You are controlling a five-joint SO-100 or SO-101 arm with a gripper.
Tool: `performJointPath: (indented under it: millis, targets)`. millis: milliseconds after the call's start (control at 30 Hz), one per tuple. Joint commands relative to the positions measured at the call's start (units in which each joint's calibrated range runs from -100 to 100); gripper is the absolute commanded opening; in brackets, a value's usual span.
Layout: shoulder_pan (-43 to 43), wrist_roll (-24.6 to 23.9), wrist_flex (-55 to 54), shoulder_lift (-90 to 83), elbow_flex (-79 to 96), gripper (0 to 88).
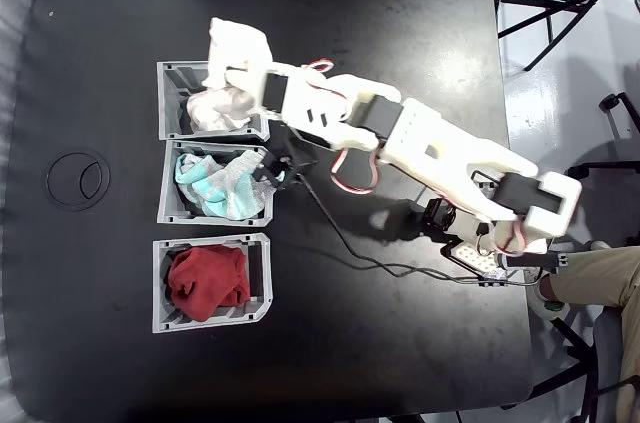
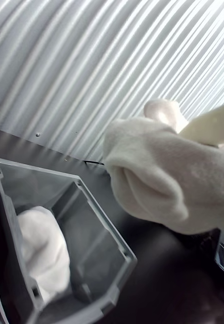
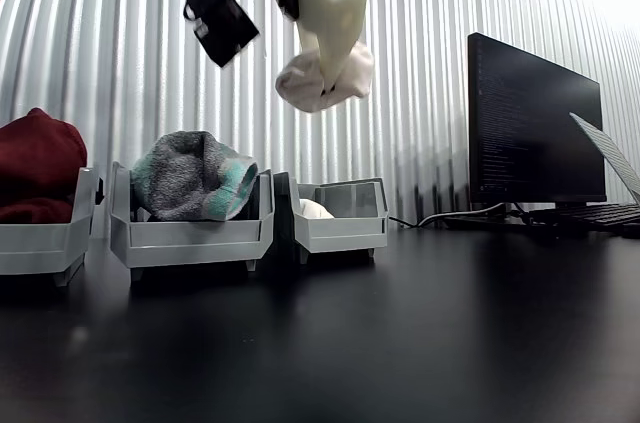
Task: Put the sock in the container
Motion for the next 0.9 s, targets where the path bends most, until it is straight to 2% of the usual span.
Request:
performJointPath:
  millis: [0,233,867]
  targets:
    - [0.0,-0.34,-1.37,5.92,-13.36,1.3]
    - [0.39,-0.28,-0.77,17.21,-24.36,1.3]
    - [-0.63,-0.28,-0.6,21.23,-24.0,1.4]
